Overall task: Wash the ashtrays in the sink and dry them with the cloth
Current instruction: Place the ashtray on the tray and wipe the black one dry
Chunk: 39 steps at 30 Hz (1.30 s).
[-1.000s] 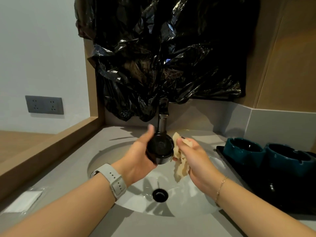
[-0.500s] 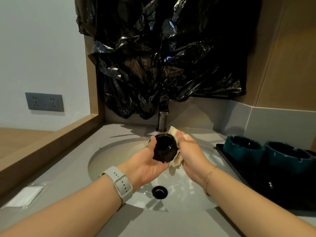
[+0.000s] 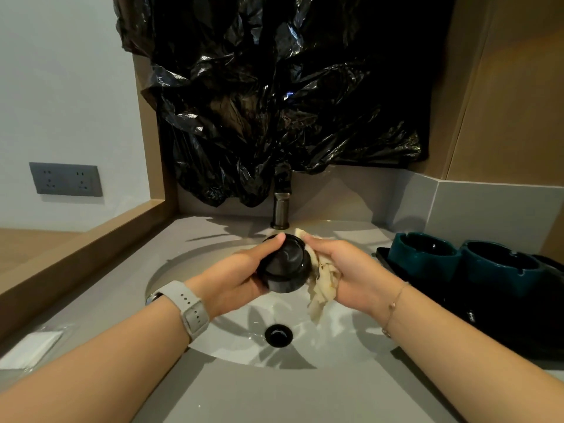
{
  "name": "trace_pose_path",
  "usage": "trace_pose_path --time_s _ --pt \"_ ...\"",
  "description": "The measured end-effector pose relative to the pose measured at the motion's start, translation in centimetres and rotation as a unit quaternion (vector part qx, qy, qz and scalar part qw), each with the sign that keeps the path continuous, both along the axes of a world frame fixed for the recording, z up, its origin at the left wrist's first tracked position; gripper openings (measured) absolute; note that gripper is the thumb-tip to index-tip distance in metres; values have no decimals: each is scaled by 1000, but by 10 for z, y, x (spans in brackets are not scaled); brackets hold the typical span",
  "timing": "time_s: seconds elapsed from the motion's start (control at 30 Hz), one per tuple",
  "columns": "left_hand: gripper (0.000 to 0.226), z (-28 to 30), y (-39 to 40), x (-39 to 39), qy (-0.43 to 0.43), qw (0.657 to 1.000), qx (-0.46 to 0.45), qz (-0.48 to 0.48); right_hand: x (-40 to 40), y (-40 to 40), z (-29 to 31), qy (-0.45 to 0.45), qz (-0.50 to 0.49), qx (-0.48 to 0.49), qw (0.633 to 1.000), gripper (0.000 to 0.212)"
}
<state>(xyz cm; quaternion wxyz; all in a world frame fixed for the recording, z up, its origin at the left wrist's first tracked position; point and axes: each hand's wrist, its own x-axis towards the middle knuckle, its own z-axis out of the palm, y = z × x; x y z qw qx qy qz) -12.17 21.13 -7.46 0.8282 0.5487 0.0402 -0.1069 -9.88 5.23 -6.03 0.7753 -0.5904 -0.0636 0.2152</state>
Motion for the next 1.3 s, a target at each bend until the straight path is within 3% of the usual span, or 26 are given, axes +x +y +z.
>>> trace_pose_path --time_s 0.1,0.2,0.3,0.4,0.53,0.6,0.67,0.8,0.87,0.93,1.0,1.13,1.23,1.3 --pt "35 -1 4 2 -29 995 90 21 4 -3 1 20 32 73 997 31" --pt "46 -7 6 1 38 985 166 9 2 -1 -8 -44 -16 13 999 22" --pt "64 -7 4 -1 123 992 6 -38 1 1 -14 -143 -88 -57 984 28" --pt "67 -6 2 0 114 989 -85 -31 -5 2 -13 -199 -74 -106 971 27" --pt "46 -7 1 3 66 994 -90 15 -9 5 -11 -221 -108 -146 958 37" --pt "44 -6 3 3 63 992 -105 23 -6 0 -9 -194 -145 -143 960 47" --pt "46 -5 3 3 55 991 -117 19 -2 -5 -7 -158 -148 -130 968 43" --pt "49 -9 0 0 40 995 -94 11 7 -3 -13 -120 -59 -116 984 38" --pt "48 -7 4 -1 37 995 -92 15 7 -7 -8 -124 37 -68 989 34" --pt "44 -4 10 -2 43 994 -100 24 6 -17 -1 -152 124 -47 979 38" --pt "42 -1 13 -4 57 993 -104 11 8 -24 1 -222 166 -122 953 49" --pt "49 -2 9 -7 95 991 -91 -35 3 -21 -3 -324 110 -278 898 38" --pt "46 -2 3 -9 66 994 -81 -31 -3 -16 -4 -334 25 -236 912 15" --pt "38 -2 -2 -11 9 998 -61 -15 -7 -9 -5 -310 -19 -205 928 22"
